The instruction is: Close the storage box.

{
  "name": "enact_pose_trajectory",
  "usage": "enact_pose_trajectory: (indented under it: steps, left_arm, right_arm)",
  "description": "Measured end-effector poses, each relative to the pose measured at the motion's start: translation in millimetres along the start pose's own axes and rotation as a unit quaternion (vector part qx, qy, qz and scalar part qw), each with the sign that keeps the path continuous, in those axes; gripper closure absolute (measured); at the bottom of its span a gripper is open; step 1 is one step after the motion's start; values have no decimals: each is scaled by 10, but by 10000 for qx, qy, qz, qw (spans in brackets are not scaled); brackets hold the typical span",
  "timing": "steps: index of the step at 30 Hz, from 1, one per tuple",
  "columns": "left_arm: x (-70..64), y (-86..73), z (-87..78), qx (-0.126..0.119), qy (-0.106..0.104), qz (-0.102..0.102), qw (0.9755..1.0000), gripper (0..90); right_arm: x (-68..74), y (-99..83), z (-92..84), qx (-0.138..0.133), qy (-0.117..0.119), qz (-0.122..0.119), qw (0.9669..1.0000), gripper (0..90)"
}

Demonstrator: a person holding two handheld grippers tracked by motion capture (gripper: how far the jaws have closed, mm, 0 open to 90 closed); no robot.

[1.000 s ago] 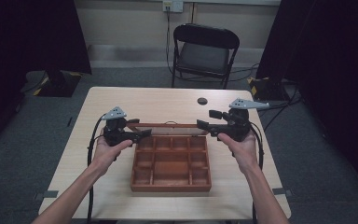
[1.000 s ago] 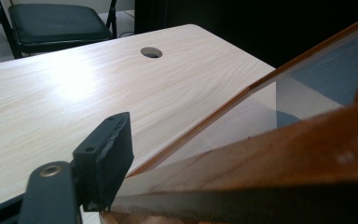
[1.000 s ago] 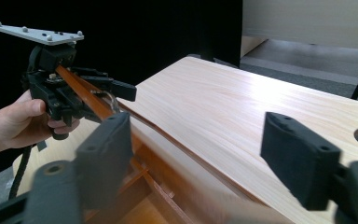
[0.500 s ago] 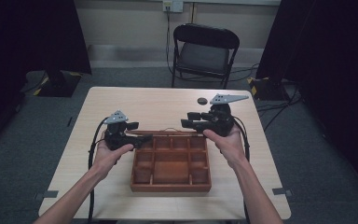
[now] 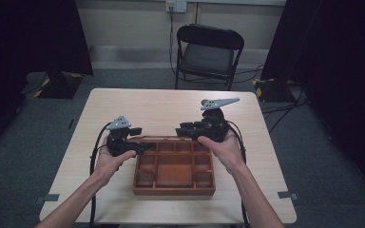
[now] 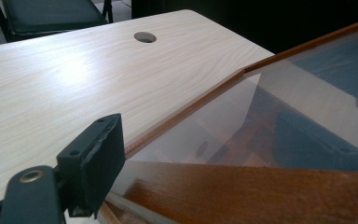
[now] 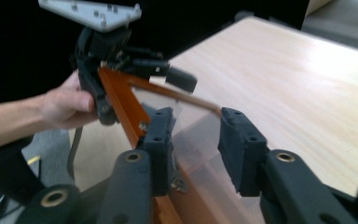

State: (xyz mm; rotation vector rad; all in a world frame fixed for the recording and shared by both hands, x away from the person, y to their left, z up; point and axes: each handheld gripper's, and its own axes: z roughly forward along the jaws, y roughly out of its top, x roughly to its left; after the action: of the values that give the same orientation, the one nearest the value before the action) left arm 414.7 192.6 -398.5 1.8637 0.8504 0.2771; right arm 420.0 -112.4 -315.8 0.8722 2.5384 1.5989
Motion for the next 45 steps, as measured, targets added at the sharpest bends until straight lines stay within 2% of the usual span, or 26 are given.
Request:
enact_pose_trajectory:
  steps: [2,8,15,23,27,29,32,39,40,45]
  left_arm:
    - [2,5,-5,47,16,54,10000,166]
    - [0,0,1,14,-8,38,10000,167]
    - [-1,-11,-4,38,-15,19,10000,166]
    - [-5,-55,-37,34,7,63,10000,175]
    - [-10,-62,-37,34,12,116,9999,175]
    - [-14,-72,-39,36,20,154,9999,174]
    - [-25,-80,-37,21,42,187,9998,173]
    - [-29,-111,-58,37,51,287,9996,188]
    - [-22,-116,-70,51,81,358,9993,188]
    - [59,-159,-122,109,154,143,9997,178]
  right_arm:
    - [6,-10,38,27,13,11,10000,689]
    - [18,-9,55,-4,152,39,9999,691]
    - [45,-17,72,122,221,25,9997,705]
    - [49,-55,137,355,450,142,9983,715]
    - [56,-63,137,388,587,146,9974,803]
    - [63,-68,140,385,624,134,9972,818]
    - [51,-87,140,405,684,246,9965,822]
    - [75,-91,140,429,635,191,9969,823]
    - [77,-93,142,446,640,193,9968,823]
    - [85,-97,131,446,595,176,9971,822]
